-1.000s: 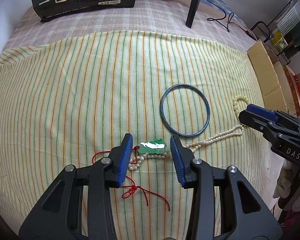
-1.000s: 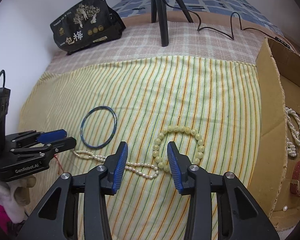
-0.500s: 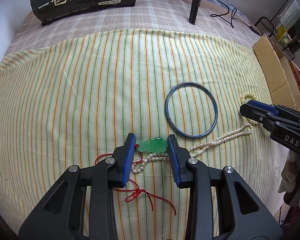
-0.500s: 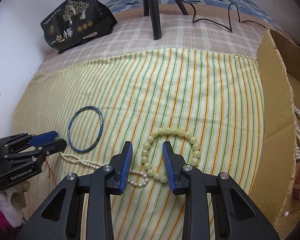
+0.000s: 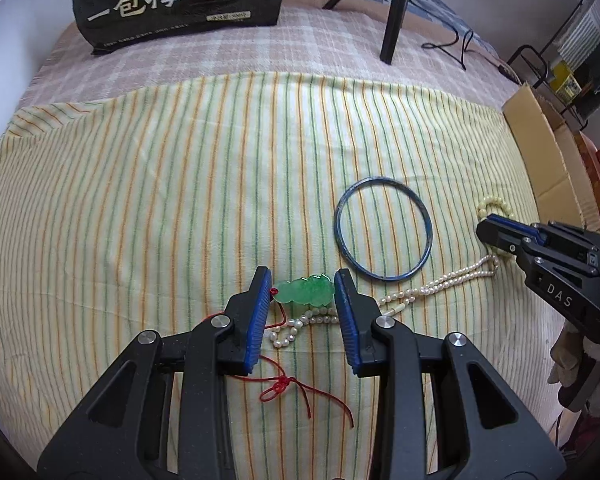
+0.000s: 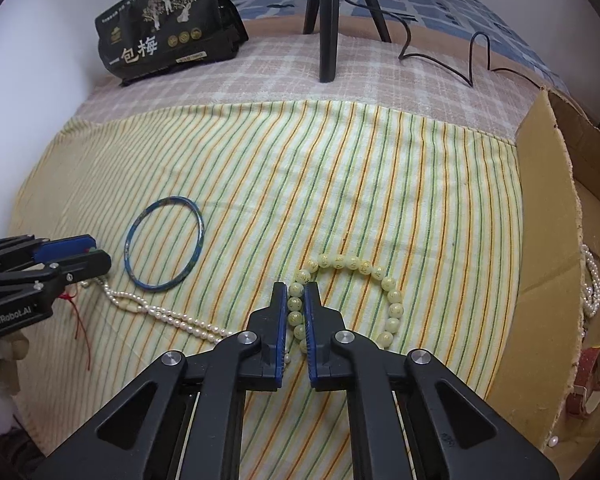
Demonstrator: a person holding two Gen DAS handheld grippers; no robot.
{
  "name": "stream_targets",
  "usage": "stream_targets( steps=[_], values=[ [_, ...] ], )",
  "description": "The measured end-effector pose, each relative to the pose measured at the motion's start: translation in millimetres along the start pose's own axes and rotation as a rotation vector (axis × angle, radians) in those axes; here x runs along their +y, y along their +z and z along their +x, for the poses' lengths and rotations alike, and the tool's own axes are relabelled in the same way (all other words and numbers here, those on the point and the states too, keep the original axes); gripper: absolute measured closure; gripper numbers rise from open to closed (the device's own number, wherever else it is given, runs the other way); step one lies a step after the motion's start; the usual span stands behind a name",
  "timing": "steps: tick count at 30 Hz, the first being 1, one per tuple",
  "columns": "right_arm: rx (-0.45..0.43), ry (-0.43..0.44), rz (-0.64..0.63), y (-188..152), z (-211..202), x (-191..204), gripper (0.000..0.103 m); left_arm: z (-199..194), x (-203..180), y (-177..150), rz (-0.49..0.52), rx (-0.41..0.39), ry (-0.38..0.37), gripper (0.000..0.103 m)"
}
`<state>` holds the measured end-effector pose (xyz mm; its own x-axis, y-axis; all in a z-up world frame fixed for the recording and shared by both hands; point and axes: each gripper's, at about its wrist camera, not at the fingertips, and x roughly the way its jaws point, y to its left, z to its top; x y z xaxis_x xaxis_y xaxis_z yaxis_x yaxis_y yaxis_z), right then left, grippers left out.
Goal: Organize jewelry
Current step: 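Close the left tool on the jade pendant while the right tool grasps the yellow bead bracelet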
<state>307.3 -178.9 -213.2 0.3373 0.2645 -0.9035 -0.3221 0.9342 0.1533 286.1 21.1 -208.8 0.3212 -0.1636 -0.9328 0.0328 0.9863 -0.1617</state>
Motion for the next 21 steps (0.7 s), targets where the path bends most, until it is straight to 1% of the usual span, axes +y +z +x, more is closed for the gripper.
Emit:
stream_targets(
  steps=[4,11,17,21],
  values=[
    [-0.029,0.016,0.003,-1,-14,-2,0.097,-14,6,0,-0.019,-0.025,-0.019,0.071],
    [-0.097,0.049,0.026,0,-49,-4,0.097,-51,12,1,-0.052,-0.097,-0.071,0.071],
    [-0.163,0.079,0.062,-1,-82,-10,0.097,-90,4,2,-0.063,-0.175,-0.135,0.071],
    [-0.207,0.087,0.075,-3,-104,-15,0.097,-107,-6,4,-0.056,-0.218,-0.161,0.071]
  ],
)
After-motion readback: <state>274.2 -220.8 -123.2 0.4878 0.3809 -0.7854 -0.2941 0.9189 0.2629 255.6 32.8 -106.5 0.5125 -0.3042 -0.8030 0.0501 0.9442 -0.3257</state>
